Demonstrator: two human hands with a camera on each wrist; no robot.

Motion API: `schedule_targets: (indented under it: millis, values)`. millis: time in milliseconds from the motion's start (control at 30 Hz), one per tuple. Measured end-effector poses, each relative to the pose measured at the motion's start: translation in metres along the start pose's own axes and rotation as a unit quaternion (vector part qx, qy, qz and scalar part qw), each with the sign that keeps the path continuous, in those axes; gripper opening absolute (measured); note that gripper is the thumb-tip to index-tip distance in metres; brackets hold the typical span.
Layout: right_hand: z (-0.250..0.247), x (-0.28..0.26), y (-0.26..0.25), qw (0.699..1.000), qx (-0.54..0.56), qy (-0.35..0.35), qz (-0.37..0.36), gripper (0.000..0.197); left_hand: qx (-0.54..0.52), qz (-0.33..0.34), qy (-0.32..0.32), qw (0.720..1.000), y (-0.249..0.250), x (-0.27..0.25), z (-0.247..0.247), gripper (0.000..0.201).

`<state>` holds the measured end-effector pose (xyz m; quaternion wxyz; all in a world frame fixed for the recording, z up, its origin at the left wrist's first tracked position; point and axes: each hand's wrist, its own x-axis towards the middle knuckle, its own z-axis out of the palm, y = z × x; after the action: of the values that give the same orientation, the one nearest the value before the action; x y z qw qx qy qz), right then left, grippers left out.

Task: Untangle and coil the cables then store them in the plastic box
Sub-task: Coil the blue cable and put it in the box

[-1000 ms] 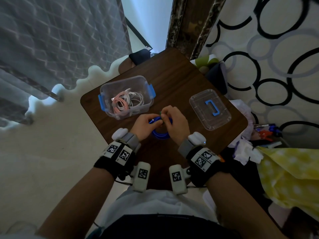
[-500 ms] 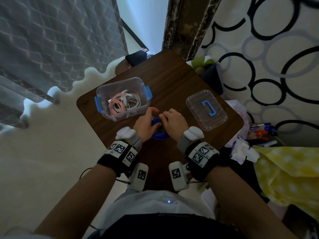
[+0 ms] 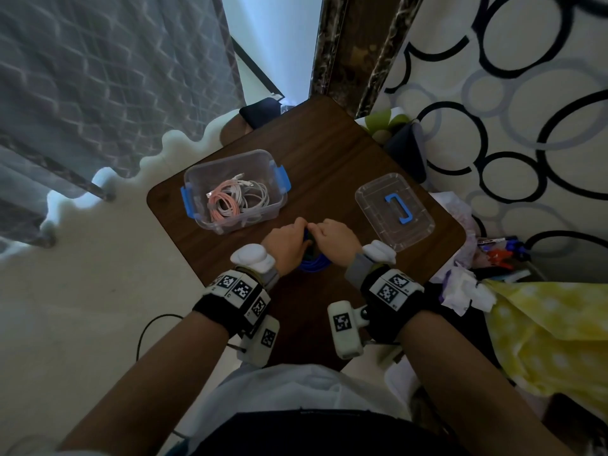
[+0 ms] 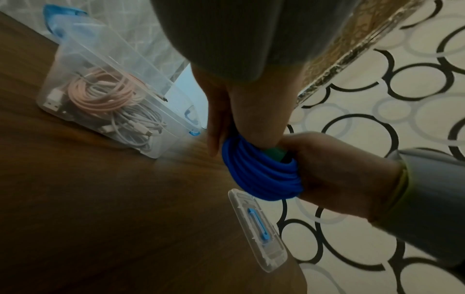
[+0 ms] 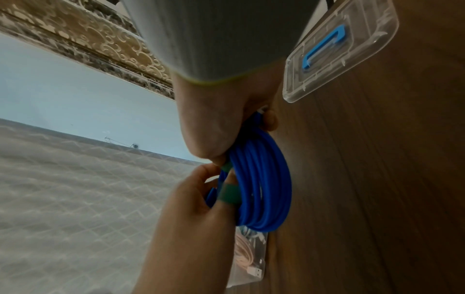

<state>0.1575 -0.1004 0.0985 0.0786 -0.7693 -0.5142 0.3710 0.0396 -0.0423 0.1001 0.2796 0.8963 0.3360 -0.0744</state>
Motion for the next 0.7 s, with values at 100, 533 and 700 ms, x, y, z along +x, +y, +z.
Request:
schedule_targets:
  millis: [100,533,700]
  values:
    - [-0.002,-0.003,0.001,1.0,0.016,-0.005,0.017,0.043,-0.002,-0.002,-0.018,1.0,0.002,0.0,0.001,0.029]
    - [-0.005,-0.013,0.023,0.981,0.17,0.085,-0.037,0.022,-0.309,-0.058,-0.008,0.949,-0.009,0.005,-0.004,0.022]
    - [-0.009,-0.023,0.021,0.972,0.022,0.118,-0.203,0.022,-0.37,-0.105,-0.07,0.92,-0.02,0.008,-0.003,0.02]
